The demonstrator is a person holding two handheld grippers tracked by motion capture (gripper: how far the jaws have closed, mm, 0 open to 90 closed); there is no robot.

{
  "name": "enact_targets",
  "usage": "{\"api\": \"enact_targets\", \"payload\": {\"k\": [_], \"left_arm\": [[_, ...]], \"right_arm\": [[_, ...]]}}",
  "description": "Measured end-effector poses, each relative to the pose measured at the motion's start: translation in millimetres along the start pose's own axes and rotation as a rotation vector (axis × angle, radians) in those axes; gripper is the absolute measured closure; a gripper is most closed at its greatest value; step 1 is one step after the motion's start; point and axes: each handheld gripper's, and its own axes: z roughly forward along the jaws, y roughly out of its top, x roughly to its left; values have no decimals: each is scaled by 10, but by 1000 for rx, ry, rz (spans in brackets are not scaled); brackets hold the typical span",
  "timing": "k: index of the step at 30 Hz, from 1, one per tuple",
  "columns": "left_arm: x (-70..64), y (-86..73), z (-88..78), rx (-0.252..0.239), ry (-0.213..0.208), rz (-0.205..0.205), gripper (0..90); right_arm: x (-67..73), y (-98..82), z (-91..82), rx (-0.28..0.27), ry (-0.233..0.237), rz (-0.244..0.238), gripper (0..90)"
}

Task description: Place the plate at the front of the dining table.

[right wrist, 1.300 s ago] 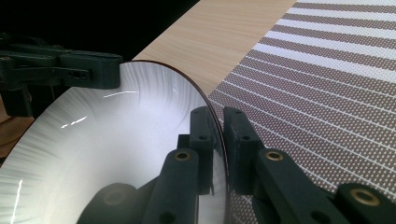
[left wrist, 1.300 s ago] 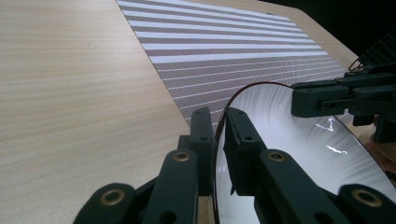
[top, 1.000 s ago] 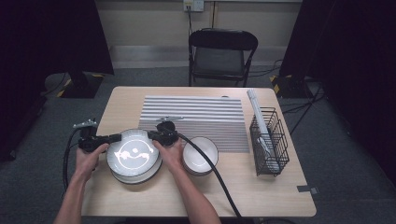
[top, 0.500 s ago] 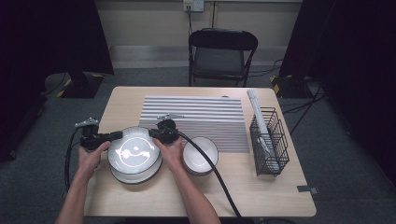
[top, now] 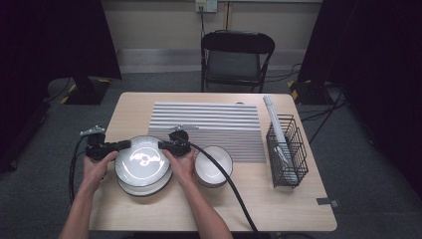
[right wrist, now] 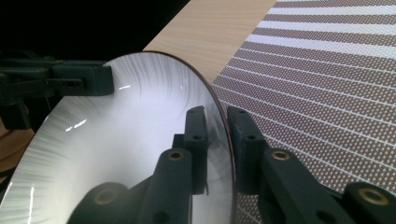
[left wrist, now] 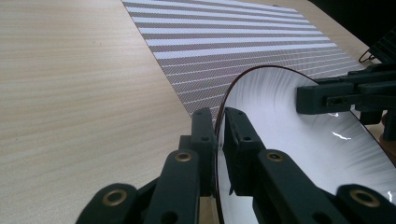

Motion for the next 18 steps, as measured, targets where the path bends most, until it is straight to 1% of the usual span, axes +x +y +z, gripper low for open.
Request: {"api": "enact_targets", "payload": {"k": [5, 7, 8, 9, 10, 11, 13, 17, 18], "left_arm": [[-8, -6, -7, 11, 10, -9, 822], [-5, -13, -17, 8, 14, -20, 794], [-2, -21, -23, 10, 2, -26, 794], [-2, -29, -27, 17, -2, -25, 794], [1, -36, -32, 27, 8, -15, 805], [5, -43, -37, 25, 3, -27, 821], [20, -34, -40, 22, -6, -36, 833], [13, -6, -25, 22, -1, -21, 837], [16, -2, -22, 13, -1, -20, 837]], "right_arm": [[-5, -6, -8, -9, 5, -8, 823], [-2, -6, -9, -10, 3, -11, 824], [-2, -6, -9, -10, 3, -11, 824], [-3, -7, -9, -11, 4, -12, 824], [-2, -7, -10, -11, 3, -13, 824], [-2, -7, -10, -12, 3, -14, 824], [-1, -6, -9, -16, 1, -19, 824], [7, 12, -15, -24, -7, -33, 825], [6, 20, -16, -25, -8, -37, 825]]}}
